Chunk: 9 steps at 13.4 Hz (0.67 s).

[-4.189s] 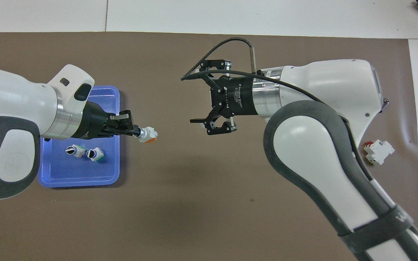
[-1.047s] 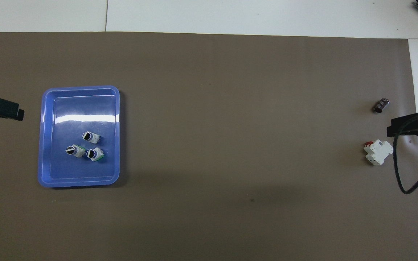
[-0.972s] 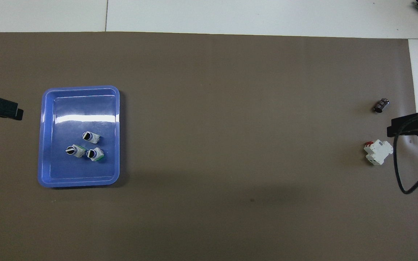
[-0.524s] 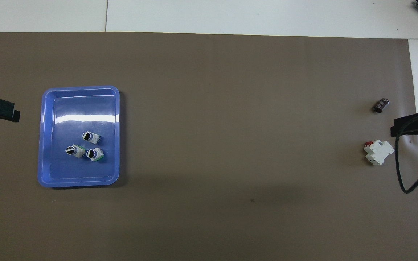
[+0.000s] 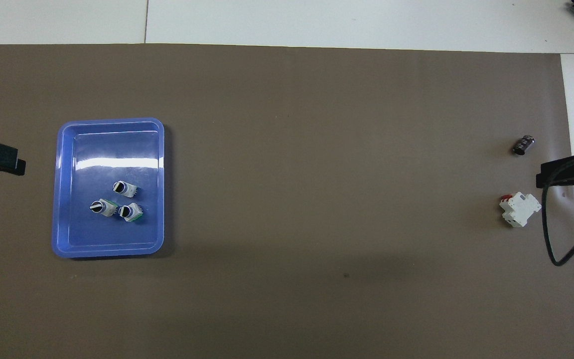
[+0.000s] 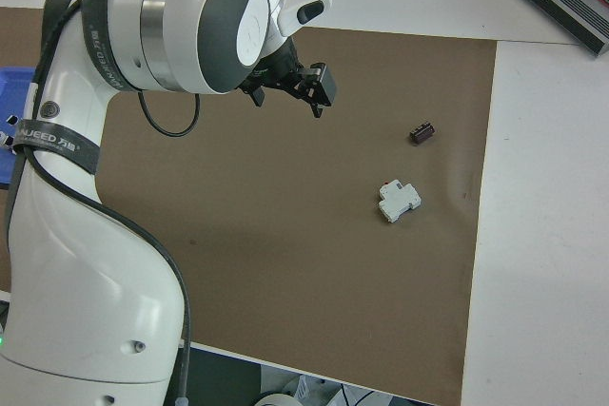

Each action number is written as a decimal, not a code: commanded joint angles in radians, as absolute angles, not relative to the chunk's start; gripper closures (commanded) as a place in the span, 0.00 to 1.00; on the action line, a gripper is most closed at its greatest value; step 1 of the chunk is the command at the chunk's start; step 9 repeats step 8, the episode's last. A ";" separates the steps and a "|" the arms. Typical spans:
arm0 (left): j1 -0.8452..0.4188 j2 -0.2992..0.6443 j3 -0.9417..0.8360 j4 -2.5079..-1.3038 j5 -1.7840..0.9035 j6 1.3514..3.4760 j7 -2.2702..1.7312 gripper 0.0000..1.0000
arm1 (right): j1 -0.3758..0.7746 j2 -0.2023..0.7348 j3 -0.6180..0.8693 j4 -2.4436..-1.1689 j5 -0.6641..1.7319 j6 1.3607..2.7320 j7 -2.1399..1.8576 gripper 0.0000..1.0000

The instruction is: Turn and place switch with both arms

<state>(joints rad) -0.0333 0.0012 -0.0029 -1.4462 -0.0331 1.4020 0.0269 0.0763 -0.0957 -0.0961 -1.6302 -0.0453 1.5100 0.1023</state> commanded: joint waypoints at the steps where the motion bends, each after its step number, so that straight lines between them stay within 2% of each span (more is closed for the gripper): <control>1: -0.037 -0.031 -0.018 -1.483 0.008 1.402 0.015 0.00 | 0.075 -0.109 -0.094 -1.640 -0.051 1.516 0.078 0.00; 9: -0.037 -0.031 -0.018 -1.486 0.006 1.408 0.009 0.00 | 0.052 -0.110 -0.101 -1.643 0.030 1.523 0.074 0.00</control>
